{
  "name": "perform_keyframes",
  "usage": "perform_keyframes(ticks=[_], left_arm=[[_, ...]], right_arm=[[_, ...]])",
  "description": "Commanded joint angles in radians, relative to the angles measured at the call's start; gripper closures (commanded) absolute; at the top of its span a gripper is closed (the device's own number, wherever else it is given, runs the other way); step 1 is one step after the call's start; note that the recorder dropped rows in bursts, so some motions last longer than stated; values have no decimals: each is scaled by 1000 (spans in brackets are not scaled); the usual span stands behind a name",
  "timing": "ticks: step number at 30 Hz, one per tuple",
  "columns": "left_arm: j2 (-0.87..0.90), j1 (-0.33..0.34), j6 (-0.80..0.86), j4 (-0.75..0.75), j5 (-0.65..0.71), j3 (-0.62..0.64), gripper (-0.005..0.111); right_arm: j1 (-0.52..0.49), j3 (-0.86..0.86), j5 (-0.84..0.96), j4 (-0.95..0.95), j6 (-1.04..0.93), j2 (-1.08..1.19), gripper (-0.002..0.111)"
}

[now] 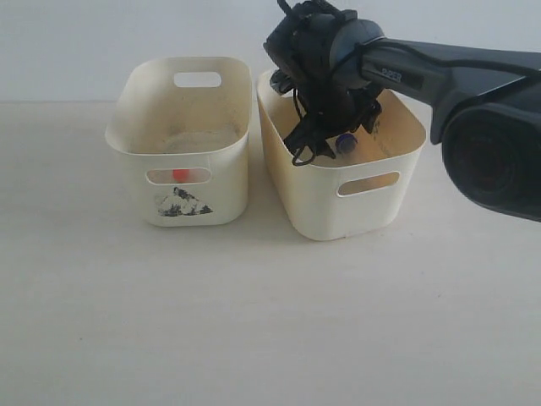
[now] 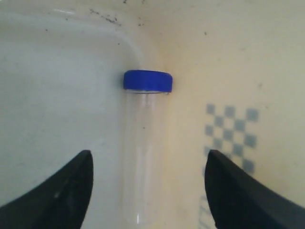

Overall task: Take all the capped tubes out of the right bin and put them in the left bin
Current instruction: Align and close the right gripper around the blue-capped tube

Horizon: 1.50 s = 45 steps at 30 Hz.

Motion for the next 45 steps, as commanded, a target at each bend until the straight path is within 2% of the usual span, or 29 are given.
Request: perform_keyframes(ticks=[1, 4, 6, 11, 19, 24, 26, 28, 29, 31, 32, 34, 35, 36, 37, 38, 40, 41, 43, 45], left_arm=[[-2, 1, -12, -1, -9, -4, 102], [-2, 1, -12, -1, -9, -4, 102], [-2, 1, -12, -1, -9, -4, 102], [-2, 1, -12, -1, -9, -4, 102], [-2, 1, -12, -1, -9, -4, 102], [-2, 1, -12, -1, -9, -4, 102], [-2, 1, -12, -1, -9, -4, 102], [-2, 1, -12, -1, -9, -4, 102], [-2, 1, -12, -1, -9, -4, 102], [-2, 1, -12, -1, -9, -4, 102], [-2, 1, -12, -1, -9, -4, 102], [-2, 1, -12, -1, -9, -4, 102], [-2, 1, -12, -1, -9, -4, 102], [-2, 1, -12, -1, -9, -4, 102], [-2, 1, -12, -1, -9, -4, 102], [-2, 1, -12, -1, -9, -4, 102], [-2, 1, -12, -1, -9, -4, 102], [-2, 1, -12, -1, -9, -4, 102], [-2, 1, -12, -1, -9, -4, 102], [-2, 1, -12, -1, -9, -4, 102]], right_arm=[[-1, 0, 2, -4, 12, 19, 37], [-1, 0, 2, -16, 49, 33, 23], [-1, 0, 2, -20, 66, 38, 20], [-1, 0, 2, 1, 80, 42, 21], [-23, 0, -20, 162, 82, 45, 21], [-44, 0, -12, 167, 82, 75, 21], [-46, 0, -8, 168, 74, 92, 24], [-46, 0, -5, 173, 74, 111, 37], [-46, 0, -5, 188, 74, 118, 51], [-46, 0, -2, 192, 74, 120, 63], [-46, 0, -2, 192, 74, 120, 63], [-46, 0, 2, 187, 74, 120, 51], [-46, 0, 2, 187, 69, 120, 37], [-46, 0, 2, 187, 69, 120, 31], [-46, 0, 2, 197, 69, 120, 32], [-46, 0, 2, 218, 69, 120, 39], [-49, 0, 1, 267, 69, 120, 64], [-51, 0, -5, 272, 66, 120, 72], [-51, 0, -7, 254, 66, 120, 69], [-51, 0, -7, 244, 66, 120, 53]])
